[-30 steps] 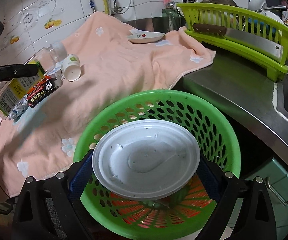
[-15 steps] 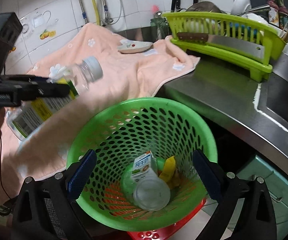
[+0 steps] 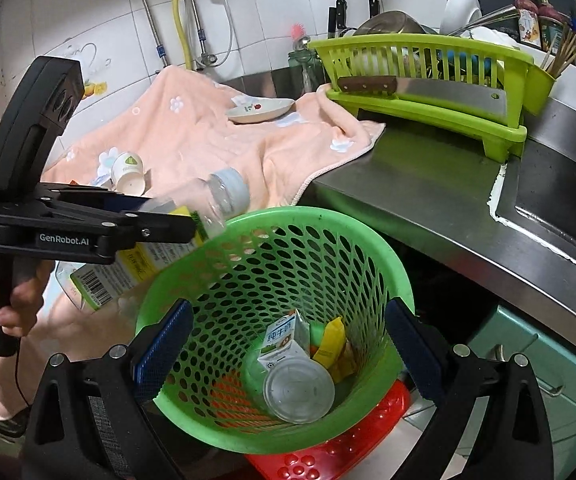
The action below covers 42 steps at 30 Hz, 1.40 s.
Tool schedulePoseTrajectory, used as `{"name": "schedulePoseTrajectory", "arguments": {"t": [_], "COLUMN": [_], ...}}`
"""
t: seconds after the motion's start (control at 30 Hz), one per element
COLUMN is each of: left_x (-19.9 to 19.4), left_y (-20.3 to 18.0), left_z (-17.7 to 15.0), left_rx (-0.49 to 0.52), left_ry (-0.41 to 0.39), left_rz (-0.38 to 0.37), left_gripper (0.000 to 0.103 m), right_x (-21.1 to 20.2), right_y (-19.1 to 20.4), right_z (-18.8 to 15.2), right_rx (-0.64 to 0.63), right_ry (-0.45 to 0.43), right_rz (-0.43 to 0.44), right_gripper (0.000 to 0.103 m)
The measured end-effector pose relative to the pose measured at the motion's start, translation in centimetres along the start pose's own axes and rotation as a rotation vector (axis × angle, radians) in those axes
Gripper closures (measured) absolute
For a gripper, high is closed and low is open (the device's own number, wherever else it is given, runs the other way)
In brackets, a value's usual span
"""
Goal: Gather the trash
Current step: 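Carry the white lid and clear bottle over the green basket and release both, then move both tools back to the towel and grasp the crumpled foil with the left gripper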
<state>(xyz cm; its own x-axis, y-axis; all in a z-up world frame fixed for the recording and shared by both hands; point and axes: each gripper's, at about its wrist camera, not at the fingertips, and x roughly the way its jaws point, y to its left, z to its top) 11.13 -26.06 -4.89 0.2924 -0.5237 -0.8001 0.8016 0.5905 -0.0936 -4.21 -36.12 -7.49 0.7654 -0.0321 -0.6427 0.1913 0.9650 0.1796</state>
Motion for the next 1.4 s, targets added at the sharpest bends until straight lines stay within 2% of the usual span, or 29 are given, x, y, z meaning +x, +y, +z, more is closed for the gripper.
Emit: {"name": "schedulePoseTrajectory", "arguments": {"t": [0.07, 0.4, 0.67, 1.2, 1.4], "left_x": [-0.4, -4.3, -8.0, -16.7, -18.0], "left_y": [-0.2, 2.8, 8.1, 20.3, 24.0], "left_z": [-0.1, -1.6, -4.0, -10.4, -13.4], "left_rx": [0.007, -0.028, -0.137, -0.387, -0.465], "left_ry": [-0.012, -0.054, -0.064, -0.108, -0.079], "left_rz": [0.004, 0.103, 0.203, 0.478, 0.553], "left_gripper": [0.038, 0.038, 0.038, 0.038, 0.024], "right_x": [0.0, 0.3, 1.6, 5.5, 7.0], "right_y": [0.0, 1.7, 5.9, 15.3, 19.1], "right_z": [0.0, 0.7, 2.1, 6.1, 7.0], "right_rx": [0.002, -0.035, -0.119, -0.272, -0.34], "right_ry": [0.002, 0.001, 0.017, 0.056, 0.07], "right_rz": [0.003, 0.044, 0.126, 0.3, 0.348], "right_gripper": [0.01, 0.01, 0.01, 0.01, 0.01]}}
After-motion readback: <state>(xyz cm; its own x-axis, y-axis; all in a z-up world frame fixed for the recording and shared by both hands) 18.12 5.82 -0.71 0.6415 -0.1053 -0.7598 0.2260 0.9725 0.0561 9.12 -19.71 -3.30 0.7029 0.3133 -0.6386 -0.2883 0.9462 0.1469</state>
